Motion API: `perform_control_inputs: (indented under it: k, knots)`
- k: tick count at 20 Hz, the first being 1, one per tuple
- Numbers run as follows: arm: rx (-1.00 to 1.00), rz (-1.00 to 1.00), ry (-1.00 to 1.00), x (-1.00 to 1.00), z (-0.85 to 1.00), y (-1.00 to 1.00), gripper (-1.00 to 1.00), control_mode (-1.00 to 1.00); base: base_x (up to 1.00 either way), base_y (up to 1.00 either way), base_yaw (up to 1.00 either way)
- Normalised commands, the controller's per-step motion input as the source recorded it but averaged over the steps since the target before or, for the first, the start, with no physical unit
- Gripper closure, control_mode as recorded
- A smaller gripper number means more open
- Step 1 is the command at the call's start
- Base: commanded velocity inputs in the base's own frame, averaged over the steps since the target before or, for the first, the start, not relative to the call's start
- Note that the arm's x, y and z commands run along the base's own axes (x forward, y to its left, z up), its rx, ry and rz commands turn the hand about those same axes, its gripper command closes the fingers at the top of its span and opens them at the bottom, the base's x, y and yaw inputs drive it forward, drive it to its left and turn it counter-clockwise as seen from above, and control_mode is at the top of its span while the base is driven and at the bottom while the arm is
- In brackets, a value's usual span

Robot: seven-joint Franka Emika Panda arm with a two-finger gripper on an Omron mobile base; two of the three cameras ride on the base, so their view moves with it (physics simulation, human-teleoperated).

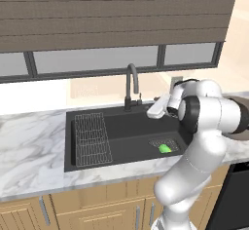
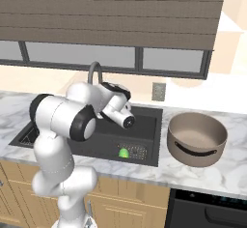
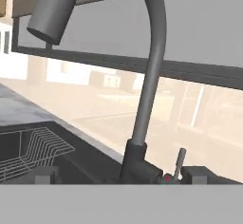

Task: Dump the corn from the pot into the sink. Then turn on the water and wash the corn. Then turn off the water and put the corn back in the pot.

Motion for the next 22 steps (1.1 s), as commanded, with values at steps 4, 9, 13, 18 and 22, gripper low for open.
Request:
perform_control_inputs:
  k: [4, 9, 13, 18, 22]
  knots:
    - [0.13, -0.08, 0.0, 0.26, 0.14, 0.1, -1.0, -1.0, 0.0, 0.0, 0.0]
    - [0.1, -0.05, 0.0, 0.44, 0.03, 0.01, -1.0, -1.0, 0.0, 0.0, 0.0]
    - [0.06, 0.0, 0.0, 0.46, 0.0, 0.0, -1.0, -1.0, 0.0, 0.0, 0.0]
    - [0.04, 0.0, 0.0, 0.32, -0.02, 0.0, -1.0, -1.0, 0.0, 0.0, 0.0]
    - [0.01, 0.0, -0.02, 0.32, -0.04, 0.0, -1.0, -1.0, 0.0, 0.0, 0.0]
